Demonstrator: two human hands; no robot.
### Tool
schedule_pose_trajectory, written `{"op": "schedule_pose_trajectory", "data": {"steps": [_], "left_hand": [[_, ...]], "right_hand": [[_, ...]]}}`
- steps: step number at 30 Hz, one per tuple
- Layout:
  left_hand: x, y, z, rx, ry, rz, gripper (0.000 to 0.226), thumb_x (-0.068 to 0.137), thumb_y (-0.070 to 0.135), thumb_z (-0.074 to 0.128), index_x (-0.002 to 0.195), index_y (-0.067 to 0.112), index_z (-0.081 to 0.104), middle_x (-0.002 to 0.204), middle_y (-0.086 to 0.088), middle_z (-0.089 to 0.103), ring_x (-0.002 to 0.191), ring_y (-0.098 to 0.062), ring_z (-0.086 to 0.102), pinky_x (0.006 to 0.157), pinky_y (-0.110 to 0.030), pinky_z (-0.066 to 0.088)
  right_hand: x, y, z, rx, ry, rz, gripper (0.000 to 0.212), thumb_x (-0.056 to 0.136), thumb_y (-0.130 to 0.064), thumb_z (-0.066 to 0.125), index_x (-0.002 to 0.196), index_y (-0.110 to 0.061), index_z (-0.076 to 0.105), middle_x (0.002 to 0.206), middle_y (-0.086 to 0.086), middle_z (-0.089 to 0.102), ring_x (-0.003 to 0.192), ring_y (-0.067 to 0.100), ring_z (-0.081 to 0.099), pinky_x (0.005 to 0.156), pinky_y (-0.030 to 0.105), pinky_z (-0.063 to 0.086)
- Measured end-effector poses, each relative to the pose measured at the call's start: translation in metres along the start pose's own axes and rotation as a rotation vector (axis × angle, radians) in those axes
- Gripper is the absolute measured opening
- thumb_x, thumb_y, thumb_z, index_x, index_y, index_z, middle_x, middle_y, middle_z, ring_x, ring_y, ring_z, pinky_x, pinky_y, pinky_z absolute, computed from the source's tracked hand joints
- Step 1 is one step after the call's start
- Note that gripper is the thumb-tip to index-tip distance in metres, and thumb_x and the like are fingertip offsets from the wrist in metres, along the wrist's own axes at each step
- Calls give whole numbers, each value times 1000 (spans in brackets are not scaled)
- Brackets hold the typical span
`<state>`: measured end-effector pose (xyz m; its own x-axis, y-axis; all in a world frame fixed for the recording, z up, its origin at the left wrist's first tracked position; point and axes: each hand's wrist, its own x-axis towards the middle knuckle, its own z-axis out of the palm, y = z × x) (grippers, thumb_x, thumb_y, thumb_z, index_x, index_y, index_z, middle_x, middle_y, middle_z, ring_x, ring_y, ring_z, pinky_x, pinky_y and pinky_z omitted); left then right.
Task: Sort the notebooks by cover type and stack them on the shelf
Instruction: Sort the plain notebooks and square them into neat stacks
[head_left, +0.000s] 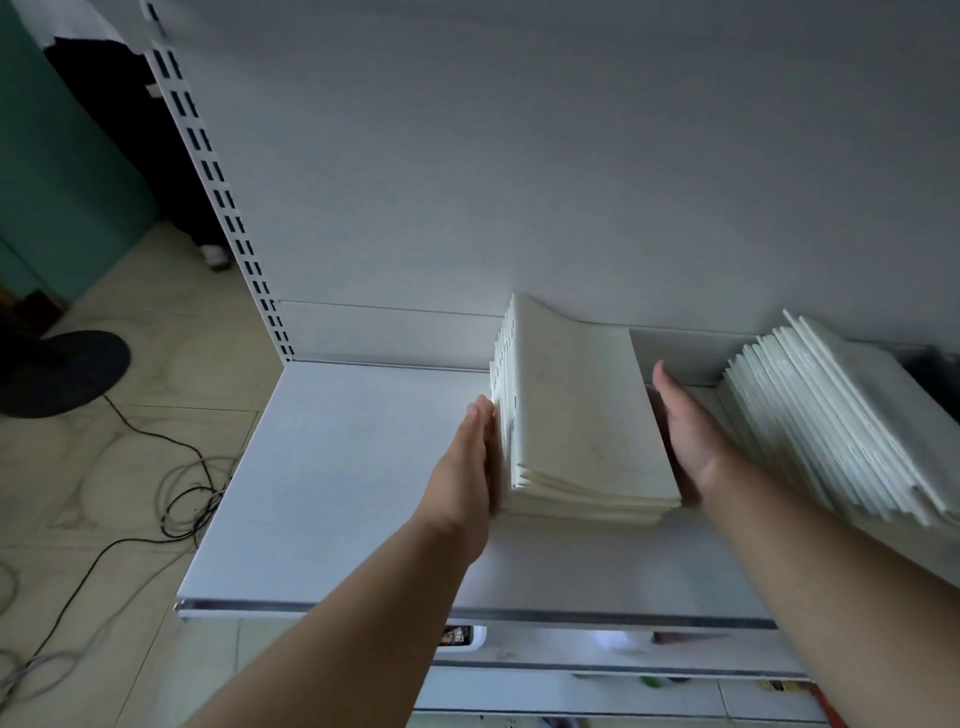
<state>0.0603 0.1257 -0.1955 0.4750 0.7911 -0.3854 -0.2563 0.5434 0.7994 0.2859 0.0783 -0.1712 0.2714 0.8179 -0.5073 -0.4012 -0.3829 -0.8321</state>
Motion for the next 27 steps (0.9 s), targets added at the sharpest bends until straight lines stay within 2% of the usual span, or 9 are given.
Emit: {"op": "schedule_pose_trajectory", "data": {"steps": [3, 5, 8, 12, 17, 20, 23, 25, 27], "left_hand": [[10, 15, 0, 32, 51, 34, 58, 103, 55, 31, 152, 24, 37, 152, 9, 41, 141, -8, 38, 120, -32, 25], [22, 25, 4, 88, 64, 15, 50, 102, 59, 31, 136, 27, 49, 135, 6, 53, 127, -10, 50, 109, -31, 36], [30, 28, 13, 97, 52, -6, 68, 98, 63, 31, 124, 10, 64, 123, -8, 69, 115, -23, 65, 105, -41, 46], [29, 24, 18, 125, 49, -1, 55, 105, 51, 31, 116, 11, 68, 86, 1, 76, 78, -13, 71, 72, -29, 54], [25, 35, 21, 218, 60, -4, 54, 104, 52, 34, 110, 13, 72, 89, -1, 78, 84, -17, 73, 77, -31, 53], [16, 31, 22, 183, 32, 29, 55, 106, 50, 30, 118, 12, 68, 85, 5, 76, 78, -10, 72, 71, -27, 53], [-2, 14, 16, 162, -33, 69, 52, 106, 50, 21, 127, 29, 64, 109, 16, 74, 98, 3, 68, 80, -17, 53], [-15, 2, 10, 183, -58, 111, 50, 107, 47, 17, 146, 35, 46, 141, 22, 54, 118, 20, 50, 101, -8, 39], [-21, -7, 7, 203, -44, 148, 50, 108, 42, 13, 156, 34, 25, 155, 23, 32, 125, 28, 32, 104, 0, 26]], "right_hand": [[5, -7, 2, -19, -16, -38, 72, 94, -70, 28, 114, -14, 69, 95, 13, 75, 79, 28, 73, 64, 33, 55], [11, -9, 7, -27, 18, -57, 71, 94, -70, 27, 112, -16, 69, 94, 11, 76, 79, 26, 74, 68, 34, 53], [18, -13, 10, -20, 54, -64, 69, 93, -71, 33, 109, -17, 73, 99, 11, 76, 82, 27, 74, 75, 37, 52], [21, -12, 11, -31, 81, -64, 69, 91, -70, 39, 117, -14, 71, 107, 13, 74, 91, 29, 73, 82, 40, 54], [16, -16, 18, -76, 60, -61, 65, 95, -68, 34, 115, -18, 71, 105, 10, 75, 89, 25, 74, 74, 35, 53], [8, -15, 18, -85, 93, -56, 69, 93, -71, 33, 114, -18, 72, 103, 11, 75, 86, 26, 74, 70, 34, 52], [-7, -3, 14, -31, 85, -67, 71, 95, -69, 29, 119, -16, 69, 105, 11, 75, 90, 26, 73, 71, 34, 54], [-19, 10, 12, 57, 50, -68, 70, 97, -65, 24, 125, -15, 65, 112, 13, 73, 97, 26, 72, 73, 35, 54], [-29, 18, 14, 114, 37, -66, 71, 97, -64, 23, 127, -14, 63, 117, 14, 71, 103, 26, 70, 78, 36, 52]]}}
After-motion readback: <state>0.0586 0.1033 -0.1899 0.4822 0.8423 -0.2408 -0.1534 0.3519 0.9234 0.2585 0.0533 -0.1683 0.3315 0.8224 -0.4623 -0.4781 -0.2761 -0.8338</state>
